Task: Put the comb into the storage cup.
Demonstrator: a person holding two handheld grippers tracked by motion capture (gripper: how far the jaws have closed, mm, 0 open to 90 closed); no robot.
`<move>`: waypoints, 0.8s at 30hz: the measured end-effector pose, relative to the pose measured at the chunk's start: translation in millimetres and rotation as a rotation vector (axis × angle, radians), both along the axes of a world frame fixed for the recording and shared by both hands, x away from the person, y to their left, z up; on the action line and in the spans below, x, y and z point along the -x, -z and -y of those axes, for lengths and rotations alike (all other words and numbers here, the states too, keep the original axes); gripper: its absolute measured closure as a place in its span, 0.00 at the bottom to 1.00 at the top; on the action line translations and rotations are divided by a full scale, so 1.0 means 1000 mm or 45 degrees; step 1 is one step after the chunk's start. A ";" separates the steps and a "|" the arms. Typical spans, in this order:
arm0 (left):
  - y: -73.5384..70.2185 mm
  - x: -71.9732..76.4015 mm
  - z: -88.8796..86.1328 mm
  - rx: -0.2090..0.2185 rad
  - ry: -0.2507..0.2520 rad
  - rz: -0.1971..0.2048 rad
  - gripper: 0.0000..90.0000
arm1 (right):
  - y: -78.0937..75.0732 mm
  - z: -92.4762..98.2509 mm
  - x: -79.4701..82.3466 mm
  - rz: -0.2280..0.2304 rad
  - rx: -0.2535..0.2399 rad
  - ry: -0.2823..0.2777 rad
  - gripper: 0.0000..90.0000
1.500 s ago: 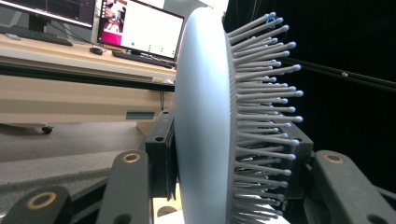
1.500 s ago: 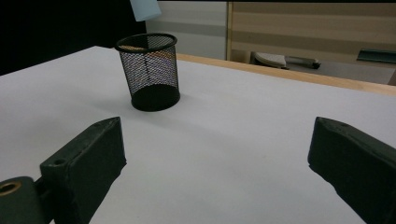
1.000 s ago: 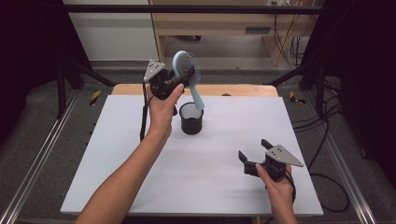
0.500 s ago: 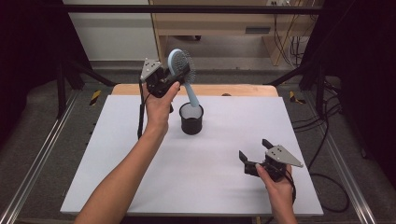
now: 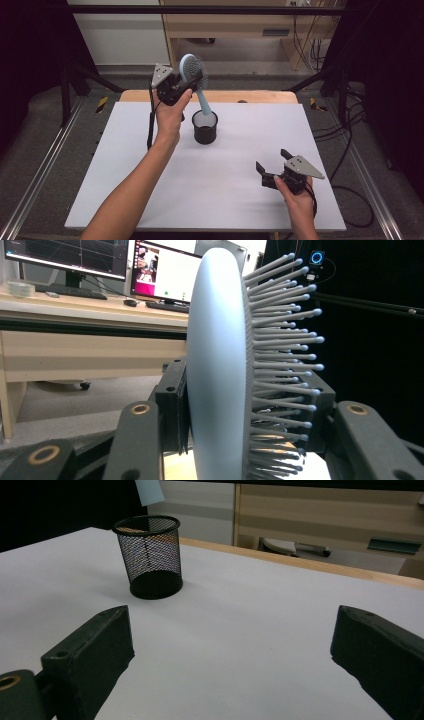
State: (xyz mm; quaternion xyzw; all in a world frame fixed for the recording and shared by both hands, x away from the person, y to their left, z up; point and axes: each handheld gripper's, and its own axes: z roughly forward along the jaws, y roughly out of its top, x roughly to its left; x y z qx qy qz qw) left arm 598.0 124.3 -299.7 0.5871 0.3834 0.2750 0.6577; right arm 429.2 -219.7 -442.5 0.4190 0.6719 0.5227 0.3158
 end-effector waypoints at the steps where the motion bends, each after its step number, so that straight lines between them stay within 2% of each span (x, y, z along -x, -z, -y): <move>1: 0.001 0.000 0.000 0.002 -0.001 -0.001 0.56 | 0.000 0.000 0.000 0.000 0.000 0.000 0.04; 14: 0.015 -0.001 0.006 -0.003 0.008 -0.035 0.56 | 0.001 0.000 -0.001 0.001 0.004 -0.006 0.04; 24: 0.017 -0.001 0.009 -0.023 0.008 -0.034 0.56 | 0.001 0.000 -0.001 -0.005 0.001 -0.009 0.04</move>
